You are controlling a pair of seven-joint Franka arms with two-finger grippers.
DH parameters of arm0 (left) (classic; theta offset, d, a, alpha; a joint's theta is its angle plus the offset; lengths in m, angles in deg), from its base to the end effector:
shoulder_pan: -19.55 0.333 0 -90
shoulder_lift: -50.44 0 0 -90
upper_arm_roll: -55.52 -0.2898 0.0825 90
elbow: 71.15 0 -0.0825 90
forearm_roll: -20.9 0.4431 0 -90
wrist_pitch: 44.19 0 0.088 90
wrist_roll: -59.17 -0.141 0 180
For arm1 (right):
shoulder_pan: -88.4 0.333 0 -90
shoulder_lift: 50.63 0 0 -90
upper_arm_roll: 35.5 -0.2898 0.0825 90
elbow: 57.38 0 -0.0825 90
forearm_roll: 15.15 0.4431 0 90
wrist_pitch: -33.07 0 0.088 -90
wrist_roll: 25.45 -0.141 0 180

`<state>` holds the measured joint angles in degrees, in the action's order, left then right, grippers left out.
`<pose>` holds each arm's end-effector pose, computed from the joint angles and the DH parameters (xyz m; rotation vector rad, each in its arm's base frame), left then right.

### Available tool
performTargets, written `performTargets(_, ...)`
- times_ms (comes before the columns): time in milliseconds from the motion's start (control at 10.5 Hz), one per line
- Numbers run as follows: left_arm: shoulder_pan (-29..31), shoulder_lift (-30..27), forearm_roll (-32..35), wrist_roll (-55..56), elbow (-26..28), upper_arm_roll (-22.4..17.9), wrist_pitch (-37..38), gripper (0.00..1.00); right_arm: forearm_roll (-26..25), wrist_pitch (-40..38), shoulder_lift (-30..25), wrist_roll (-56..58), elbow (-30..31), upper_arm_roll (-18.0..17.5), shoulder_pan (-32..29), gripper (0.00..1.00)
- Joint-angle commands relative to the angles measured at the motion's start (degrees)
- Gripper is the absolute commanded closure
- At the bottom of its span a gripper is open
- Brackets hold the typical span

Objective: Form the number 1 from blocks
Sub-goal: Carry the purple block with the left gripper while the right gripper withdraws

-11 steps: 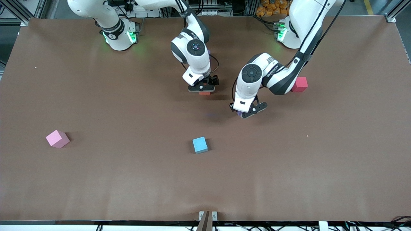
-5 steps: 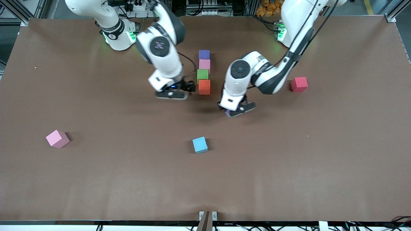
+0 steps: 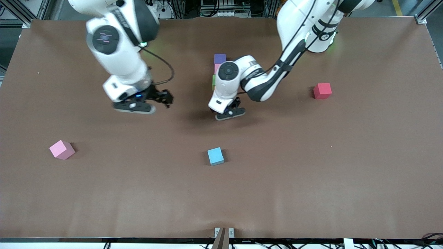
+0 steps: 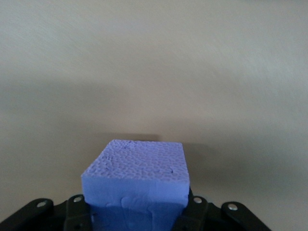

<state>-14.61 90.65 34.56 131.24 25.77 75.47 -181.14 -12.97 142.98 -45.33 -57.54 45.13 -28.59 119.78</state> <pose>0.4266 -0.5656 0.1169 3.0547 0.3426 -0.0414 0.5886 0.2736 0.4197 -3.0937 0.2240 -0.0327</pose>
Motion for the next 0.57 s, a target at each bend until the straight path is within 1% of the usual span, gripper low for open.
performTargets(0, -2.4, 2.24, 2.16, 0.35, -3.23, -0.61, 2.04, 1.0, -0.77, -6.0, 1.38, 5.51, -8.53, -1.54, -7.27, 0.0)
performTargets(190, -3.1, 2.24, 2.6, 0.35, -2.97, -0.61, 3.36, 1.0, -0.59, -7.07, 2.0, 11.67, -11.53, -1.63, -11.76, 0.0)
performTargets(285, -3.54, 2.24, 2.69, 0.26, -2.79, -0.61, 3.53, 1.0, -0.24, -6.99, 1.91, 14.74, -11.89, -2.85, -14.83, 0.0)
performTargets(475, -4.51, 2.24, 2.86, 0.26, -2.53, -0.52, 4.93, 1.0, -0.59, -8.38, 1.65, 17.75, -13.9, -7.67, -22.12, 0.0)
